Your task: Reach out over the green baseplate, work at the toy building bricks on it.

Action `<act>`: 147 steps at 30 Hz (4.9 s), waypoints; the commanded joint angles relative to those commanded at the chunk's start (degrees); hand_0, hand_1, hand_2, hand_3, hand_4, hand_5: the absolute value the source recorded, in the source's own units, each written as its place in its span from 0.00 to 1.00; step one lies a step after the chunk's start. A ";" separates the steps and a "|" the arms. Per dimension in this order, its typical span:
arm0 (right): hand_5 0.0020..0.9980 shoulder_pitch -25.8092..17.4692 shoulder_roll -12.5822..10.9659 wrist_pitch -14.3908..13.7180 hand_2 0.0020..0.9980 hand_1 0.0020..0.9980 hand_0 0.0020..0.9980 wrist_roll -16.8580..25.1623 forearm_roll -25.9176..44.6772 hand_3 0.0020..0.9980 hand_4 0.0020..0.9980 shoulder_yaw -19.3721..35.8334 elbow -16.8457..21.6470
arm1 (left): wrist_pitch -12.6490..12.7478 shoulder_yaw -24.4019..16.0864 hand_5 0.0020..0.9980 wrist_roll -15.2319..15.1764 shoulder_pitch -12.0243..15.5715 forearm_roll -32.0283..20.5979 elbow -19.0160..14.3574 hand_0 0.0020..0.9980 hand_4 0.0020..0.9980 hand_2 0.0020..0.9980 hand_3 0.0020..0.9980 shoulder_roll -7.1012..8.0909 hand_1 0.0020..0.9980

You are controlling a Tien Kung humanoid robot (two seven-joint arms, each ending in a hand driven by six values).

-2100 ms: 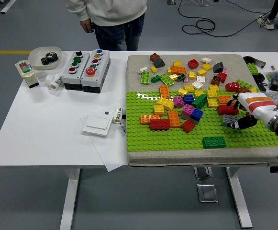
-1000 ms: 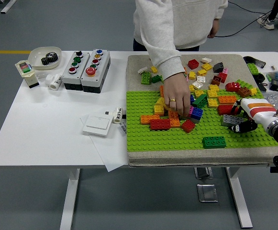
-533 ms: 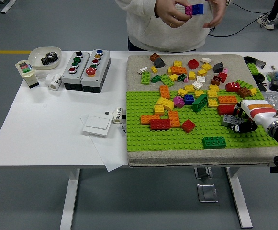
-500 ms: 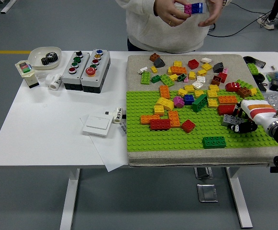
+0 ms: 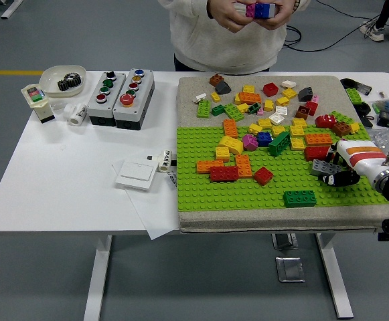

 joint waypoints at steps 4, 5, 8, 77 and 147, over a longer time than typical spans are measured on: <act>0.42 -0.24 -0.25 -0.36 0.46 0.36 0.29 0.23 -0.17 0.49 0.82 0.25 0.62 | 0.01 -0.06 0.62 0.05 0.00 0.11 0.01 0.61 0.56 0.67 0.55 0.01 0.70; 0.42 -0.32 -0.46 -0.43 0.46 0.36 0.29 0.30 -0.15 0.49 0.82 0.28 1.04 | 0.00 -0.06 0.62 0.04 0.01 0.08 0.01 0.61 0.56 0.67 0.55 0.00 0.70; 0.42 -0.47 -1.18 -0.52 0.46 0.36 0.29 0.45 0.04 0.49 0.82 0.10 2.32 | 0.01 -0.07 0.62 0.03 0.01 0.07 0.03 0.61 0.56 0.67 0.55 -0.01 0.70; 0.48 -5.16 -9.83 -0.53 0.46 0.36 0.29 2.05 -0.26 0.49 0.80 1.91 15.46 | -0.09 -0.30 0.63 0.23 0.09 0.39 0.23 0.61 0.56 0.66 0.55 -0.06 0.70; 0.50 -3.97 -18.61 4.09 0.47 0.36 0.28 5.06 -8.93 0.50 0.83 -6.93 26.38 | -0.21 -0.76 0.62 0.59 -0.14 1.44 0.30 0.61 0.56 0.66 0.55 0.19 0.70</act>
